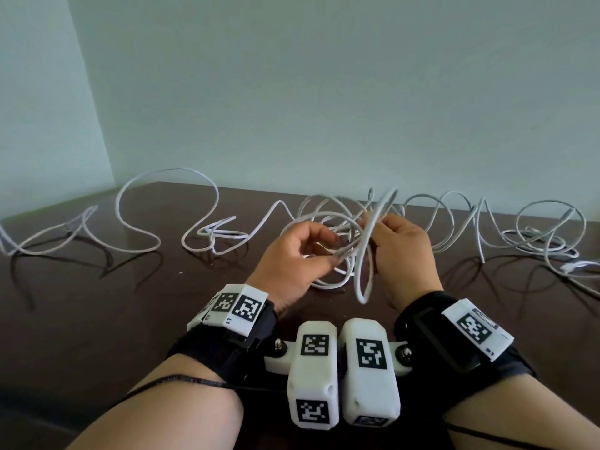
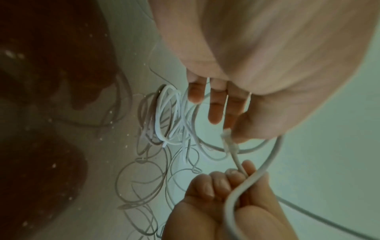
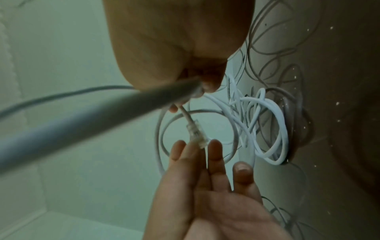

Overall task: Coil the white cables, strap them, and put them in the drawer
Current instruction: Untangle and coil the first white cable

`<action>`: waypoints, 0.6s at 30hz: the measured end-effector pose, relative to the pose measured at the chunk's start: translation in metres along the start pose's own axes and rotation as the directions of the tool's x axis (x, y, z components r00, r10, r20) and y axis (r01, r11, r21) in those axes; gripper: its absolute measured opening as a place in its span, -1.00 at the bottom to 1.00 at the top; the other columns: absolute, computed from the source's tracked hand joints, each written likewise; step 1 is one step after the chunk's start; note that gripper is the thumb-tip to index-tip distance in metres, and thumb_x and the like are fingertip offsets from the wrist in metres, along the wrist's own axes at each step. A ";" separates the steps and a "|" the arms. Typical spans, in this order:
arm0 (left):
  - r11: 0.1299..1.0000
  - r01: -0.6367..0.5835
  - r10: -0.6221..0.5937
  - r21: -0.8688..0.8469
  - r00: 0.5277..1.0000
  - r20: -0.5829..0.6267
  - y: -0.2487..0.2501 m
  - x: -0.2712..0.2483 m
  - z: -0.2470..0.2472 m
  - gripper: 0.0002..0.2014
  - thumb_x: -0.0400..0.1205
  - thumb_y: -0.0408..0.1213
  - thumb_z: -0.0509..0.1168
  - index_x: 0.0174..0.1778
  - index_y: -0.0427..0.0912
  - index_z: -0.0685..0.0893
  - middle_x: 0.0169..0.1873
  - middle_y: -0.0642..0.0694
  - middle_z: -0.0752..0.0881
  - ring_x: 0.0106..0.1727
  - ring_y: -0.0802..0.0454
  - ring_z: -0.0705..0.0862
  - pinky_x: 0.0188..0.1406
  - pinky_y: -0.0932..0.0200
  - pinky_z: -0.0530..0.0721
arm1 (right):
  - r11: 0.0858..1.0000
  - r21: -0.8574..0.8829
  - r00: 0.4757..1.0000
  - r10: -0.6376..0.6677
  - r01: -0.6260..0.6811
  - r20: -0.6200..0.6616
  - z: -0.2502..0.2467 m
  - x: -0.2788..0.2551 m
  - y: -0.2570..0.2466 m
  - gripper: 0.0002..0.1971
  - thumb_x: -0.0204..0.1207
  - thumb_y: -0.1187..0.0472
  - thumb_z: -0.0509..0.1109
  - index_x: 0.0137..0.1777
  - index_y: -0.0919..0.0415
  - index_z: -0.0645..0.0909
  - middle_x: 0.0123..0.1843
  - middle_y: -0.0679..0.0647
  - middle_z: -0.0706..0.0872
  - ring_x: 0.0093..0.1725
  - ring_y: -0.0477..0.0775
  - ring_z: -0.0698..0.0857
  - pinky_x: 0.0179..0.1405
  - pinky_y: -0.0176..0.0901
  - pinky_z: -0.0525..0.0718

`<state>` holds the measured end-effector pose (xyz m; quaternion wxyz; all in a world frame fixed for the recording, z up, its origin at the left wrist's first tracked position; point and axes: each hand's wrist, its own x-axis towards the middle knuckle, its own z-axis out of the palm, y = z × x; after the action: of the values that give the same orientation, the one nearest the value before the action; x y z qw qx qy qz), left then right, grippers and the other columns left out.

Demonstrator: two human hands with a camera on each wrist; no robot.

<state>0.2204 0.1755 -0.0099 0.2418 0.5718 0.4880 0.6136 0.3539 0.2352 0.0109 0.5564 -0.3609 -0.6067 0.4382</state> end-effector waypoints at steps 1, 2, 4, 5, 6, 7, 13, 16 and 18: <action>0.999 -0.008 0.008 -0.033 1.000 0.004 0.002 -0.001 0.001 -0.84 0.35 -0.32 0.45 -0.20 -0.03 0.68 -0.29 0.08 0.76 -0.29 0.15 0.67 -0.20 0.14 0.63 | 1.000 -0.013 1.000 0.015 -0.015 -0.014 -0.002 0.000 0.000 -0.62 0.57 0.12 0.36 -0.51 0.13 0.57 -0.56 0.10 0.50 -0.50 0.09 0.42 -0.45 -0.08 0.43; 0.998 -0.011 0.010 -0.067 1.000 -0.007 0.005 -0.003 0.001 -0.87 0.38 -0.38 0.38 -0.21 -0.09 0.68 -0.31 0.01 0.77 -0.35 0.15 0.66 -0.31 0.19 0.57 | 0.999 -0.032 0.999 0.032 -0.033 -0.021 -0.003 0.000 -0.001 -0.61 0.57 0.13 0.35 -0.53 0.14 0.54 -0.59 0.07 0.48 -0.53 0.07 0.40 -0.47 -0.09 0.42; 0.989 -0.028 0.016 -0.147 0.996 -0.088 0.009 -0.004 -0.001 -0.91 0.37 -0.36 0.25 -0.30 -0.18 0.65 -0.40 -0.08 0.76 -0.46 0.08 0.63 -0.54 0.24 0.45 | 0.996 -0.051 0.997 0.070 -0.072 -0.034 -0.006 0.001 0.001 -0.64 0.55 0.17 0.35 -0.49 0.21 0.52 -0.60 0.06 0.47 -0.54 0.06 0.38 -0.48 -0.07 0.41; 0.980 -0.053 0.023 -0.191 0.988 -0.152 0.010 -0.004 -0.002 -0.90 0.38 -0.29 0.22 -0.35 -0.19 0.63 -0.46 -0.08 0.73 -0.51 0.07 0.59 -0.62 0.27 0.38 | 0.994 -0.065 0.995 0.083 -0.086 -0.045 -0.007 0.003 0.003 -0.67 0.53 0.20 0.35 -0.48 0.25 0.54 -0.59 0.08 0.48 -0.53 0.09 0.38 -0.49 -0.06 0.40; 0.970 -0.080 0.027 -0.229 0.974 -0.226 0.011 -0.003 -0.004 -0.85 0.41 -0.18 0.23 -0.40 -0.15 0.61 -0.51 -0.06 0.69 -0.56 0.08 0.53 -0.66 0.30 0.32 | 0.992 -0.088 0.994 0.087 -0.092 -0.062 -0.008 0.004 0.004 -0.70 0.50 0.21 0.34 -0.45 0.31 0.56 -0.56 0.12 0.50 -0.51 0.12 0.38 -0.49 -0.05 0.40; 0.962 -0.106 0.027 -0.251 0.954 -0.299 0.010 -0.001 -0.006 -0.76 0.42 -0.01 0.26 -0.42 -0.09 0.61 -0.53 -0.02 0.64 -0.57 0.10 0.48 -0.67 0.32 0.28 | 0.989 -0.120 0.994 0.082 -0.091 -0.079 -0.009 0.004 0.005 -0.72 0.46 0.22 0.34 -0.42 0.39 0.57 -0.53 0.18 0.51 -0.50 0.15 0.38 -0.48 -0.04 0.40; 0.988 -0.145 0.129 -0.058 0.966 -0.223 0.010 -0.001 -0.007 -0.14 -0.01 0.66 0.24 -0.04 0.04 0.50 -0.35 0.07 0.50 -0.43 0.24 0.41 -0.46 0.40 0.40 | 0.966 -0.258 0.995 0.008 -0.032 -0.096 -0.007 0.005 0.010 -0.69 0.38 0.24 0.30 -0.33 0.58 0.50 -0.48 0.26 0.46 -0.45 0.15 0.38 -0.40 -0.01 0.44; 0.985 -0.090 0.113 0.146 0.981 -0.157 0.013 -0.003 -0.004 -0.53 0.28 0.24 0.39 0.00 0.09 0.50 -0.30 0.10 0.51 -0.34 0.23 0.47 -0.28 0.40 0.51 | 0.963 -0.269 0.998 0.020 -0.033 -0.053 -0.006 0.004 0.010 -0.71 0.41 0.25 0.31 -0.35 0.55 0.54 -0.52 0.19 0.53 -0.49 0.13 0.42 -0.41 -0.04 0.47; 0.971 -0.046 0.102 0.236 0.967 -0.231 0.011 -0.002 -0.005 -0.80 0.50 -0.10 0.37 -0.01 0.06 0.55 -0.32 0.11 0.52 -0.41 0.31 0.47 -0.34 0.51 0.47 | 0.977 -0.208 0.998 0.056 -0.051 0.020 -0.004 0.001 0.008 -0.71 0.46 0.24 0.36 -0.46 0.37 0.57 -0.61 0.03 0.55 -0.58 0.04 0.44 -0.49 -0.15 0.44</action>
<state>0.2194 0.1679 -0.0001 0.0900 0.5346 0.5593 0.6271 0.3571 0.2392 0.0037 0.4961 -0.4276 -0.6461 0.3920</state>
